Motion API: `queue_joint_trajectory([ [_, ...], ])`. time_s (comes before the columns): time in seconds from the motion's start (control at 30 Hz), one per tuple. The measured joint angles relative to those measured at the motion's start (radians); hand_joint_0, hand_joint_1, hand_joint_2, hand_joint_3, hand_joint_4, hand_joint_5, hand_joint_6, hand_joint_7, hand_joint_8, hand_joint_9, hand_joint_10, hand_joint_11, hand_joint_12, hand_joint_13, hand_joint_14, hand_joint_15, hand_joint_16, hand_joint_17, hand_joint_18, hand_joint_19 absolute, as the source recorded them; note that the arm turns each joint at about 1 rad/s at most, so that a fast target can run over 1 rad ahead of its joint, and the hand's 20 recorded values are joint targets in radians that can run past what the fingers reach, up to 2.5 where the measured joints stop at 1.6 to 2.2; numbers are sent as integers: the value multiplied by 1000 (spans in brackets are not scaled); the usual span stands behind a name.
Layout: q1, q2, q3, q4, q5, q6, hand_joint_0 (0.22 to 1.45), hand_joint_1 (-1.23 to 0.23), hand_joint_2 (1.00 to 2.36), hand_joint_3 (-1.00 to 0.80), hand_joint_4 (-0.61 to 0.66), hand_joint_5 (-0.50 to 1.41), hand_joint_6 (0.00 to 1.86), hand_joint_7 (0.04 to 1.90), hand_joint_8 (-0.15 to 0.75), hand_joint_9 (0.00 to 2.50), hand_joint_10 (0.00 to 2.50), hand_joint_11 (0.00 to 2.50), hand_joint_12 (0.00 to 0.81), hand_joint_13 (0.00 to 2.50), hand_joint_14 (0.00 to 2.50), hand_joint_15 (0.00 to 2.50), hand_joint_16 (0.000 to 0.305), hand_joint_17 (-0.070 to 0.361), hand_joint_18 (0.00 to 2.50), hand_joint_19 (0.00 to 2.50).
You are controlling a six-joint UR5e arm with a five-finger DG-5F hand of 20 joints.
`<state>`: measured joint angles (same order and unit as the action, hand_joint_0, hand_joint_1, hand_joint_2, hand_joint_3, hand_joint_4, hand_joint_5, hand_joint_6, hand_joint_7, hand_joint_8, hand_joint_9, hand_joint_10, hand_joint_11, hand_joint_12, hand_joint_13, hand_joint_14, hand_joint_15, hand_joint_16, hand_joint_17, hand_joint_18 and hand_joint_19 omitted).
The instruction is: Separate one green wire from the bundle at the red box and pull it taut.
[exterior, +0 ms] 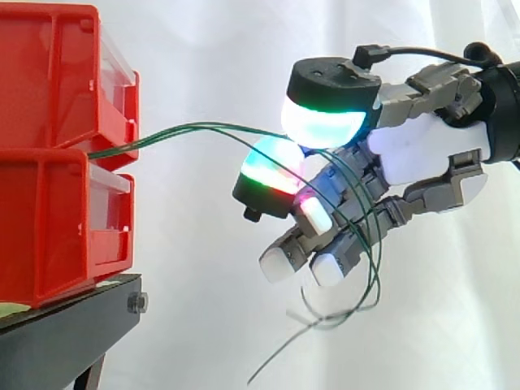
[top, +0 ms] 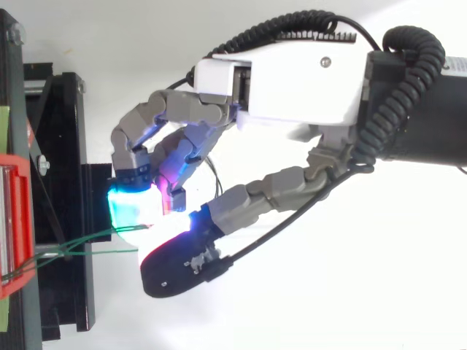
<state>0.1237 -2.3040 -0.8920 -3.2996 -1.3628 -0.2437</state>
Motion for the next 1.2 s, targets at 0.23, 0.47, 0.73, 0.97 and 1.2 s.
queue_joint_trajectory([
  [0.23,-5,0,5,0,-1,0,559,-679,1003,-469,184,-178,899,1029,301,907,15,727,330,715,10,286,50,113,743,357],
  [0.47,-8,0,8,-9,-3,0,582,-589,1011,-355,169,-171,892,1064,306,930,16,720,330,718,10,282,50,112,737,371],
  [0.73,-12,0,19,-21,-4,0,586,-682,1014,-295,185,-180,899,1053,304,913,13,728,330,717,10,291,50,112,735,365],
  [0.97,-11,0,20,-29,-4,1,573,-668,1009,-383,192,-189,895,1022,307,942,16,789,331,722,10,297,50,114,741,360],
  [1.2,-8,0,19,-33,-11,5,573,-669,1009,-380,184,-191,895,1005,312,1040,11,1165,344,846,19,603,49,111,819,500],
])
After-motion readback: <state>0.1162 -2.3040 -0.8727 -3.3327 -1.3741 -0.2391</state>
